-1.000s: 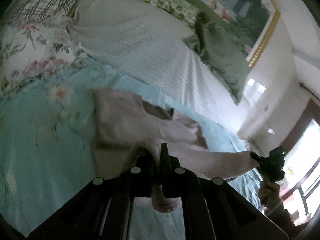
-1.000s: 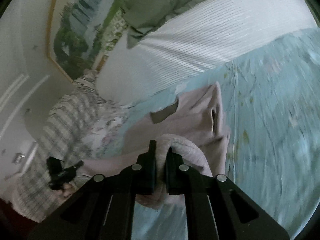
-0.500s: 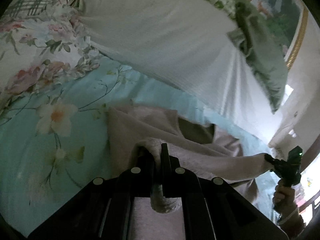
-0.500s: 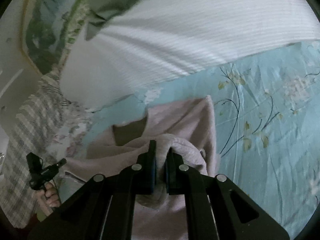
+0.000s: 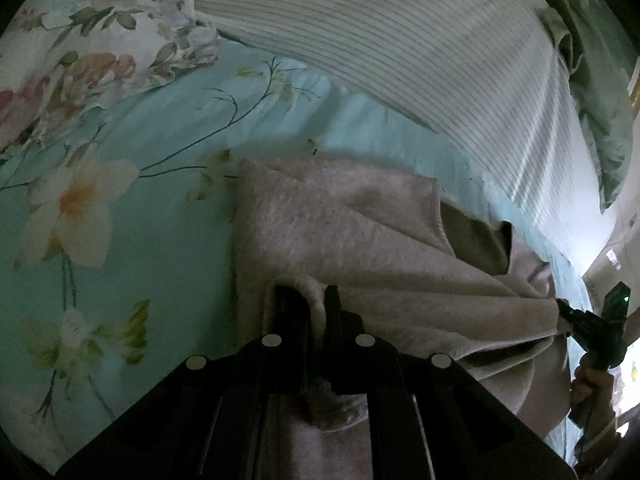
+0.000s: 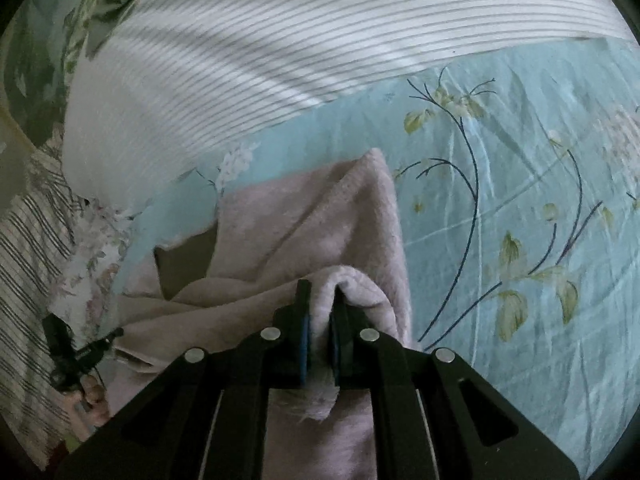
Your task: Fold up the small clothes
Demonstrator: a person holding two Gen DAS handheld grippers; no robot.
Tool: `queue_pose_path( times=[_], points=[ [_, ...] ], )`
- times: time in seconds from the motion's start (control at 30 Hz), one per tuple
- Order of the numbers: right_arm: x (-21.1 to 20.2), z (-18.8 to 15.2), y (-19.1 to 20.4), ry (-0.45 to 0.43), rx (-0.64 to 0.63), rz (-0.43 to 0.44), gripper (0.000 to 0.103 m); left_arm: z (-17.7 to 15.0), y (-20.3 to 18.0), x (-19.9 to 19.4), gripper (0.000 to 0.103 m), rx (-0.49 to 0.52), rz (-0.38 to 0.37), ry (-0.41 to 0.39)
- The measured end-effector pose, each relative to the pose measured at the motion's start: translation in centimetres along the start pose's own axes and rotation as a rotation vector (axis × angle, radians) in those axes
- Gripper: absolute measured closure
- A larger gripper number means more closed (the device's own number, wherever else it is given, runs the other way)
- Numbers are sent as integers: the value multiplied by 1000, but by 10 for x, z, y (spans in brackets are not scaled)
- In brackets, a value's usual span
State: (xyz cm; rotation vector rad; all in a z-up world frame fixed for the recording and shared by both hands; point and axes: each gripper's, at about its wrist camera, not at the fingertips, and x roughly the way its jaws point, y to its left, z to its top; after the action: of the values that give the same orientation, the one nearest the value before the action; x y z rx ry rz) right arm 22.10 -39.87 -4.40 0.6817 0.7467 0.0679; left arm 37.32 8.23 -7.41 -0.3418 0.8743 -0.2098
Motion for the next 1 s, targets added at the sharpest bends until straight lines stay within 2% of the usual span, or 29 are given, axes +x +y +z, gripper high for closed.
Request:
queue_pose_path(
  times=[0.03, 0.1, 0.13, 0.17, 0.23, 0.27, 0.37, 0.43, 0.53, 0.67, 0.73, 0.8, 0.9, 0.93, 1.0],
  points=[
    [-10, -1, 3, -22, -3, 6, 86, -2, -1, -7, 94, 0, -4, -2],
    [-29, -7, 12, -64, -29, 6, 77, -9, -8, -30, 80, 17, -18, -30],
    [-37, -11, 16, -84, -46, 0, 66, -14, -13, -41, 79, 30, -47, -42],
    [-46, -19, 23, -107, -73, -1, 61, -19, -19, -49, 78, 45, -69, -46],
    [-54, -35, 37, -105, -131, 19, 61, -36, -36, -63, 77, 92, -112, -39],
    [-54, -45, 44, -81, -161, 30, 61, -44, -43, -67, 73, 108, -133, -30],
    [-36, -73, 68, 45, -272, 92, 61, -72, -70, -63, 72, 164, -193, 44],
    [-20, -87, 81, 112, -342, 75, 62, -87, -84, -53, 72, 193, -207, 88],
    [5, -98, 95, 185, -420, 51, 65, -96, -97, -31, 72, 223, -156, 141],
    [27, -87, 103, 203, -478, 17, 66, -89, -99, -5, 73, 236, -115, 184],
    [40, -73, 103, 199, -504, -21, 66, -76, -99, -2, 73, 243, -123, 176],
    [53, -56, 95, 188, -506, -83, 66, -61, -99, 1, 73, 264, -100, 150],
    [68, -20, 70, 150, -403, -104, 72, -29, -93, 18, 73, 280, -16, 121],
    [69, -7, 59, 135, -335, -91, 80, -15, -87, 26, 74, 262, 0, 120],
    [64, 13, 41, 63, -233, -109, 84, 6, -76, 33, 76, 218, 33, 100]
  ],
)
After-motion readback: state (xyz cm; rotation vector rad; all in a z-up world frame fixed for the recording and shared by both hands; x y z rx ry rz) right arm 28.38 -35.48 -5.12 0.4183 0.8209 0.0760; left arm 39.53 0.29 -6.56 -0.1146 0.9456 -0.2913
